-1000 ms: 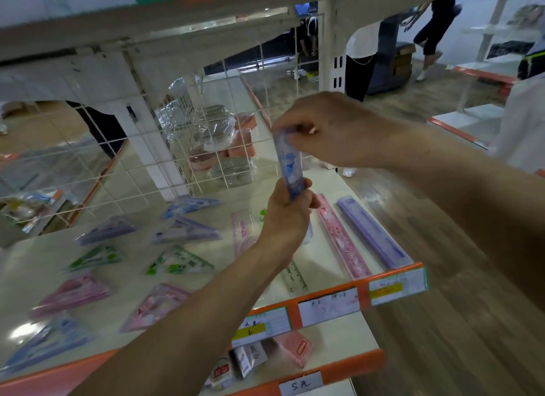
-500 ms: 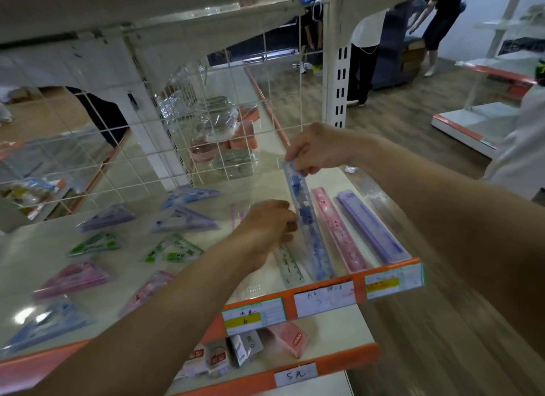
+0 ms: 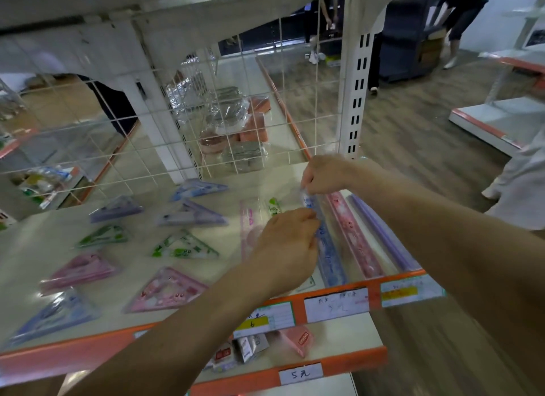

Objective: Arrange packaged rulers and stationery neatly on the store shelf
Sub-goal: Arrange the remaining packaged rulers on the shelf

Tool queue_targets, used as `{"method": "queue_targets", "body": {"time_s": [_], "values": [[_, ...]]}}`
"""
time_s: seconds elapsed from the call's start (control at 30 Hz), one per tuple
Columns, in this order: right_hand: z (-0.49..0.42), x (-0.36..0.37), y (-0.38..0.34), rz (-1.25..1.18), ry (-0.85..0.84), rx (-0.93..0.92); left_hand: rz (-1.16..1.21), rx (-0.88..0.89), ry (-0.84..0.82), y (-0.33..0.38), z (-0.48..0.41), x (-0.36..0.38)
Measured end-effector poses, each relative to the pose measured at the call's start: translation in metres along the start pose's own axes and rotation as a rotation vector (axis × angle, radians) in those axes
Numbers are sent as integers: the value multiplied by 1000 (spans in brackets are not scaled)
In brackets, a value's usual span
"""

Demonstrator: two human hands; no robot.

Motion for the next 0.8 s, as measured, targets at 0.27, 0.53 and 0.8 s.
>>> {"method": "queue_targets", "body": {"time_s": [0.27,0.53,0.8], "values": [[0,7,-5,265,-7,-33,-179,56,-128,0,-11,12],[60,-45,17,167,100,28,-307,79,-239,7,-20,0],[115,-17,76,-40,26,350,-395,198,-72,25,-71,-43]]}}
Point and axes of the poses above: each hand's wrist, its own z-axis away from the middle knuckle, its own x-axis out of the palm, y = z × x, the point moved 3 cm from there along -z, towards the middle knuckle, and after that the axes turned 1 degree about -x, right-handed, at the moved point
